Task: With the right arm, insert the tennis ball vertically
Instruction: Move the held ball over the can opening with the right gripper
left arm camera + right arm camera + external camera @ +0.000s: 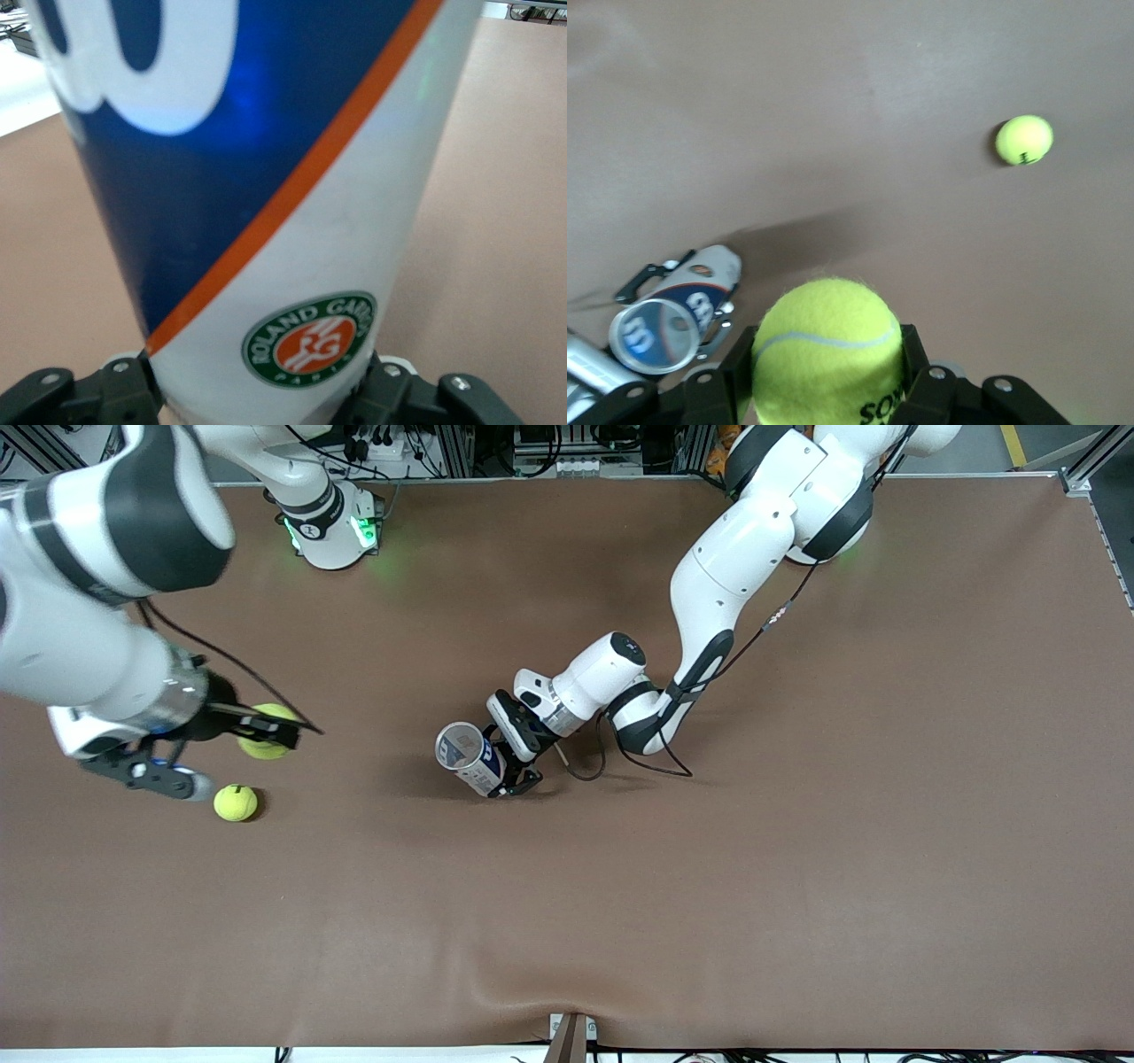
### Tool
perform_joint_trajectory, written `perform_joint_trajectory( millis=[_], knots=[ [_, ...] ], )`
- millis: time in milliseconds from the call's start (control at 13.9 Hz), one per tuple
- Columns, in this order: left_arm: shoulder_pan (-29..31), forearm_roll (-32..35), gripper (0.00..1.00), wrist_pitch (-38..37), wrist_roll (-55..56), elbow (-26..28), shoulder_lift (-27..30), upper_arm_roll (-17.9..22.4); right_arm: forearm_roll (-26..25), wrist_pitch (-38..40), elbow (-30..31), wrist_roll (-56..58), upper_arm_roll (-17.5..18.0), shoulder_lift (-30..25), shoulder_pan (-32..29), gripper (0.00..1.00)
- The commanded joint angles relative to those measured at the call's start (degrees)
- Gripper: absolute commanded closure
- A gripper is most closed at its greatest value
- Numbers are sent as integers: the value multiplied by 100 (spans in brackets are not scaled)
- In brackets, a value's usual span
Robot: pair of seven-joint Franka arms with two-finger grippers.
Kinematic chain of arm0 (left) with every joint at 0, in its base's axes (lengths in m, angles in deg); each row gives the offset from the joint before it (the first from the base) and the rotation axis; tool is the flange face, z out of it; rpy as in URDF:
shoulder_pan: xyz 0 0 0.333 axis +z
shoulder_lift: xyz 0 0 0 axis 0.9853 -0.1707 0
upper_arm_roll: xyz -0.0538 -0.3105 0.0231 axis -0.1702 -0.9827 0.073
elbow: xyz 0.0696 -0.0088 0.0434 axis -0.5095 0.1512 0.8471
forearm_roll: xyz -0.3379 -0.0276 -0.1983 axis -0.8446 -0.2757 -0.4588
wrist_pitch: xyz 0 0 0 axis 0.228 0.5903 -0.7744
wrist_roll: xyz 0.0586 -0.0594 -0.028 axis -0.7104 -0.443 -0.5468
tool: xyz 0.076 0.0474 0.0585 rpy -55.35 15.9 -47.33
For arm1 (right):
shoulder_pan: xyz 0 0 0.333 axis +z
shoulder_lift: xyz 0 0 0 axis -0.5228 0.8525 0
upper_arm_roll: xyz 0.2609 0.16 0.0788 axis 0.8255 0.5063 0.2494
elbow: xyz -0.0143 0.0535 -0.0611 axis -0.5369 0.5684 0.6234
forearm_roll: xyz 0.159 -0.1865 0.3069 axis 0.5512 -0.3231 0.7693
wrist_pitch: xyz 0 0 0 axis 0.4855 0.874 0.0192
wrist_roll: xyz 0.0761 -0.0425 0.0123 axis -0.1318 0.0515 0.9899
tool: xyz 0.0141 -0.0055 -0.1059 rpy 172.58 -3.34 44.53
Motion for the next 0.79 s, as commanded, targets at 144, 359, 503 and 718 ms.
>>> perform_joint_trajectory(
  millis=[144, 359, 503, 718],
  knots=[
    [-105, -105, 23, 407, 25, -100, -261, 121, 25, -652, -20, -1336, -34, 310, 699, 100],
    [-123, -114, 23, 407, 25, -100, -288, 156, -19, -944, 15, -1698, -43, 495, 1077, 100],
    [-123, -114, 23, 416, 25, -108, -340, 156, -19, -1075, 24, -1970, -34, 662, 1236, 100],
    [-114, -114, 22, 416, 16, -100, -349, 156, -19, -1278, 41, -2182, -34, 856, 1385, 100]
  ],
)
